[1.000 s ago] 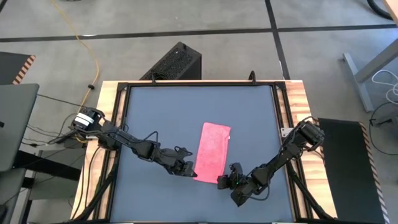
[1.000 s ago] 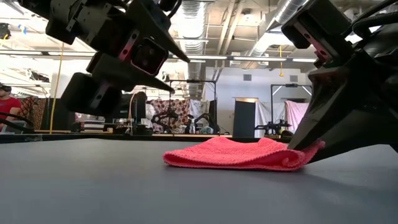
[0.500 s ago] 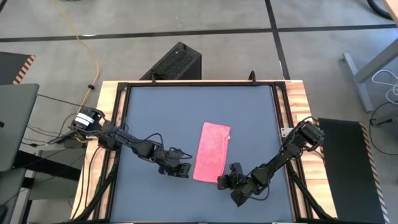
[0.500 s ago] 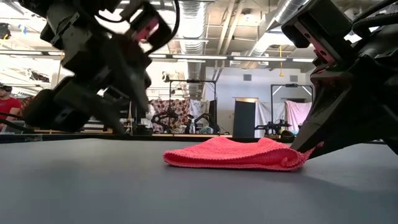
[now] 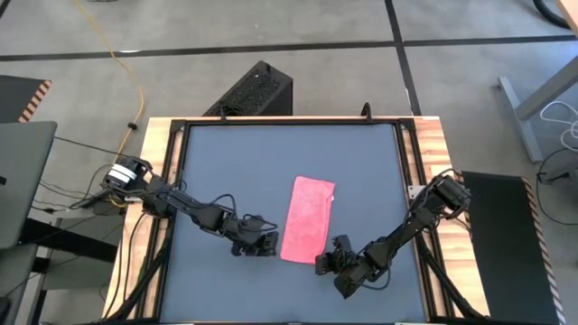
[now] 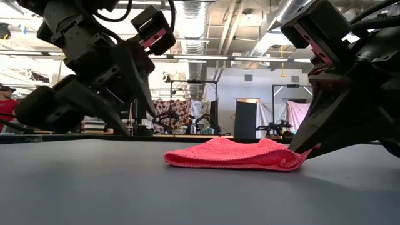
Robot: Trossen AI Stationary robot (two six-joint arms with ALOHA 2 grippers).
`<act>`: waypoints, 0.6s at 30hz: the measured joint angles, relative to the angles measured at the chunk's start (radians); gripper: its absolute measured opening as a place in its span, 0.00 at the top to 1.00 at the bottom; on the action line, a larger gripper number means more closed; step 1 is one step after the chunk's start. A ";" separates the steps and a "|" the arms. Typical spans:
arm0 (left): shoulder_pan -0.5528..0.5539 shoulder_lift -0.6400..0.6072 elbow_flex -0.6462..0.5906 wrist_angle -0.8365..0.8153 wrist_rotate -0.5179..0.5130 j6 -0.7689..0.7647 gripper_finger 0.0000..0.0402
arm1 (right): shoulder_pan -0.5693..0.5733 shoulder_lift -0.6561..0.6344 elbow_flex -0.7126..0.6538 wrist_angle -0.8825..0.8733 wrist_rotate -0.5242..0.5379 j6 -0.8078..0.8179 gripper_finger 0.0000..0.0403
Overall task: Roll towel
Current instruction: Roll the pink microfiber towel
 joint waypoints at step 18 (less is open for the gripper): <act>-0.010 0.153 0.083 0.038 -0.052 0.120 0.66 | 0.028 0.000 -0.001 0.000 -0.031 0.000 0.93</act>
